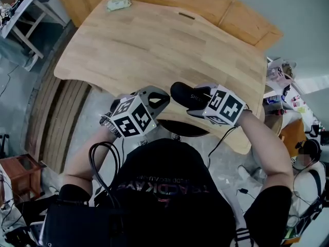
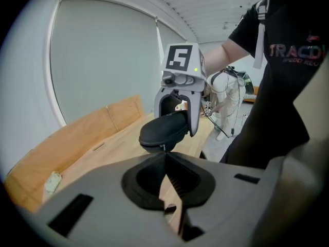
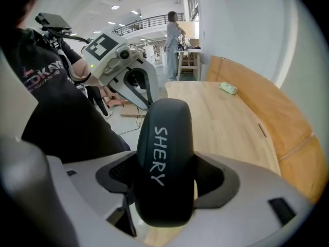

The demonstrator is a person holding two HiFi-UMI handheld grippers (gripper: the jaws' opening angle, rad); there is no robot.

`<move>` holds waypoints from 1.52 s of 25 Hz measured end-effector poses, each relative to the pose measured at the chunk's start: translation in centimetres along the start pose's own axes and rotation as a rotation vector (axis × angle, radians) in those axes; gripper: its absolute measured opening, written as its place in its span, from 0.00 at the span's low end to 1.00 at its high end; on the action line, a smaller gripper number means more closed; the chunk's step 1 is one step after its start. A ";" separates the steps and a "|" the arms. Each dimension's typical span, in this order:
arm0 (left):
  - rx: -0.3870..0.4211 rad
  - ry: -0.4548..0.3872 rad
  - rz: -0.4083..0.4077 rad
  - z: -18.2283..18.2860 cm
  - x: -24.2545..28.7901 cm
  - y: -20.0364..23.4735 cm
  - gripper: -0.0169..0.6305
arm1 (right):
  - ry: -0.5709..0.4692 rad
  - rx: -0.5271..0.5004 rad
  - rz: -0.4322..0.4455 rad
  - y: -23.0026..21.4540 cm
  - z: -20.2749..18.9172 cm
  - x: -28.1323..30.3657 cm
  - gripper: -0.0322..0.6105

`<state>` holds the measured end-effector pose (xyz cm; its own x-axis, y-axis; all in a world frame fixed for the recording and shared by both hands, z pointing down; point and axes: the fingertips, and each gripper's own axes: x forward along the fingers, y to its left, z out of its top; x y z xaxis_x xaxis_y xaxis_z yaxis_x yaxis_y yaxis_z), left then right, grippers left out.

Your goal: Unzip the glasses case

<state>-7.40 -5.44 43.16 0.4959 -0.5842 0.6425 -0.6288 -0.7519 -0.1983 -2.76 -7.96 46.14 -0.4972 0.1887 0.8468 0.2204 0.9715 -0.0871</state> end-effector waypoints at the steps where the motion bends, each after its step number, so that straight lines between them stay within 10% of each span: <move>1: -0.001 0.002 -0.001 0.0 0.1 -0.1 0.05 | 0.001 0.022 -0.002 -0.1 0.1 0.1 0.59; 38: -0.186 -0.041 -0.102 -0.7 2.5 -3.3 0.05 | 0.055 0.083 0.006 -0.2 1.9 2.7 0.58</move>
<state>-4.55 -4.21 45.91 0.5840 -0.5229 0.6209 -0.6721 -0.7404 0.0086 -5.69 -7.39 47.44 -0.4490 0.1885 0.8734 0.1521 0.9794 -0.1332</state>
